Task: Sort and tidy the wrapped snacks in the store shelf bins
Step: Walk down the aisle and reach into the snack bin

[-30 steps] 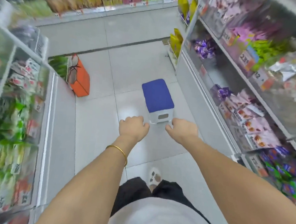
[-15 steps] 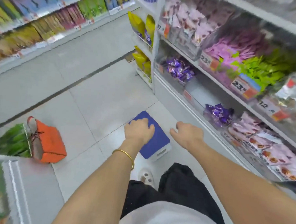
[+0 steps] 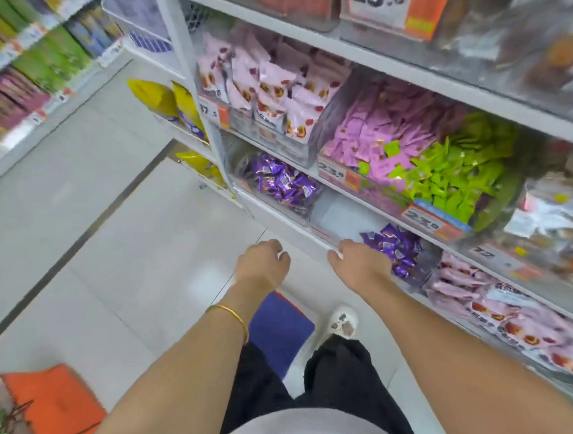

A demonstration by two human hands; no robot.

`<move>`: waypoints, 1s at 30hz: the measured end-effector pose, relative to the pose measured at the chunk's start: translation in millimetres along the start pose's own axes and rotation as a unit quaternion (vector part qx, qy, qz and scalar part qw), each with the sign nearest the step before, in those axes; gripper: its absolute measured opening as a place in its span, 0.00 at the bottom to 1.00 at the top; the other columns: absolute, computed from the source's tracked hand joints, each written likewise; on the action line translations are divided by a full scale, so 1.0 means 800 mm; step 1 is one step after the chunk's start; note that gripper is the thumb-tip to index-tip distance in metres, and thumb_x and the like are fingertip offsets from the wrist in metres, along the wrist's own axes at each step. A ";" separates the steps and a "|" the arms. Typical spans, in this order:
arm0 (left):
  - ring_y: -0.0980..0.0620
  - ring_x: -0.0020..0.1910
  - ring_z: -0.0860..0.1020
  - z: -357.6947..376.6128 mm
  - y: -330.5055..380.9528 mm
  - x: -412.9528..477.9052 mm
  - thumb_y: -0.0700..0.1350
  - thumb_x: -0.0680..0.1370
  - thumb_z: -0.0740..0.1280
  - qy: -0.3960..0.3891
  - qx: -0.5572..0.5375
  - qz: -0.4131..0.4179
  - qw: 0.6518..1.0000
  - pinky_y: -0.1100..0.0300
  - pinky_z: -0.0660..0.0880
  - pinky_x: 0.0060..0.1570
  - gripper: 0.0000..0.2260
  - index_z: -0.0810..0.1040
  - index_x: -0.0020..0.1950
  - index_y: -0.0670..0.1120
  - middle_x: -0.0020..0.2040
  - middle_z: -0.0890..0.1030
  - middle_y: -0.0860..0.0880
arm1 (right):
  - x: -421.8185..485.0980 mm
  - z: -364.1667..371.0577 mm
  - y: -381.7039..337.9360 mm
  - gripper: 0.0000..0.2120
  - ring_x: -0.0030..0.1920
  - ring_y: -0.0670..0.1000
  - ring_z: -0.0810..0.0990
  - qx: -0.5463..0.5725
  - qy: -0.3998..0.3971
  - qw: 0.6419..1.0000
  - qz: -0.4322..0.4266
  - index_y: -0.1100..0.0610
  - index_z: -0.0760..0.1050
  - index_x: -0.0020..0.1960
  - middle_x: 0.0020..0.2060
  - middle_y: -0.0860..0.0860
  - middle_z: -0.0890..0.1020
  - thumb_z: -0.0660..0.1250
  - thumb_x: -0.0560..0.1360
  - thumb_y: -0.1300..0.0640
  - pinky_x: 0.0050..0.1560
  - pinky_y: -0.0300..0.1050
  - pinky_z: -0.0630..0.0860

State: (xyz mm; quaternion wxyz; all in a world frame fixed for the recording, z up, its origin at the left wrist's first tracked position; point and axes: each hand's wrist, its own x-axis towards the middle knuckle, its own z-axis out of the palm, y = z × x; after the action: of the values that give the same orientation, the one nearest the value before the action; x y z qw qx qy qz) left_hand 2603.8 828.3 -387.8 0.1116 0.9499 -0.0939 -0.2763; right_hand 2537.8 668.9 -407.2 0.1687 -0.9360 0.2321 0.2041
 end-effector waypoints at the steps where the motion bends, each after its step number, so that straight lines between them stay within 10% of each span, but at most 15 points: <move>1: 0.43 0.59 0.73 -0.004 0.002 0.014 0.48 0.78 0.56 -0.003 0.006 0.006 1.000 0.52 0.71 0.57 0.15 0.74 0.61 0.47 0.59 0.77 0.44 | 0.011 -0.007 0.002 0.20 0.56 0.58 0.78 0.007 0.001 1.000 0.013 0.56 0.72 0.60 0.56 0.56 0.79 0.51 0.79 0.45 0.47 0.46 0.70; 13: 0.45 0.63 0.70 -0.015 -0.032 0.262 0.47 0.78 0.57 0.025 0.144 0.205 0.968 0.52 0.70 0.60 0.15 0.77 0.61 0.46 0.63 0.75 0.46 | 0.174 0.038 -0.041 0.19 0.62 0.58 0.71 0.096 0.030 0.992 0.080 0.57 0.68 0.65 0.61 0.56 0.73 0.54 0.79 0.47 0.53 0.50 0.72; 20: 0.45 0.61 0.72 0.055 -0.087 0.426 0.46 0.76 0.56 0.145 0.116 0.455 0.871 0.46 0.70 0.59 0.16 0.79 0.56 0.44 0.60 0.77 0.46 | 0.305 0.129 -0.079 0.16 0.47 0.57 0.79 0.001 0.259 0.964 0.067 0.57 0.79 0.52 0.44 0.54 0.80 0.68 0.68 0.50 0.51 0.48 0.76; 25: 0.46 0.66 0.68 0.121 -0.120 0.495 0.44 0.77 0.57 0.231 0.063 0.554 0.797 0.43 0.62 0.67 0.15 0.75 0.61 0.44 0.65 0.73 0.45 | 0.349 0.196 -0.060 0.24 0.59 0.59 0.76 -0.028 0.346 0.937 0.034 0.61 0.74 0.62 0.56 0.56 0.79 0.56 0.72 0.49 0.65 0.51 0.64; 30: 0.46 0.67 0.69 0.163 -0.135 0.536 0.46 0.76 0.57 0.318 0.021 0.573 0.755 0.45 0.65 0.65 0.19 0.75 0.65 0.44 0.68 0.73 0.46 | 0.377 0.237 -0.048 0.26 0.64 0.57 0.73 -0.059 0.459 0.886 0.013 0.61 0.74 0.63 0.57 0.56 0.78 0.56 0.72 0.47 0.59 0.50 0.75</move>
State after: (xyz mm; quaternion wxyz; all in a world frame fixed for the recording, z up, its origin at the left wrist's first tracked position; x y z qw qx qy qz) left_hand 2900.6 807.6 -739.6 0.2521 0.7539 -0.5855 0.1589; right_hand 2743.7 668.8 -700.9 -0.0154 -0.9300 0.2837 -0.2331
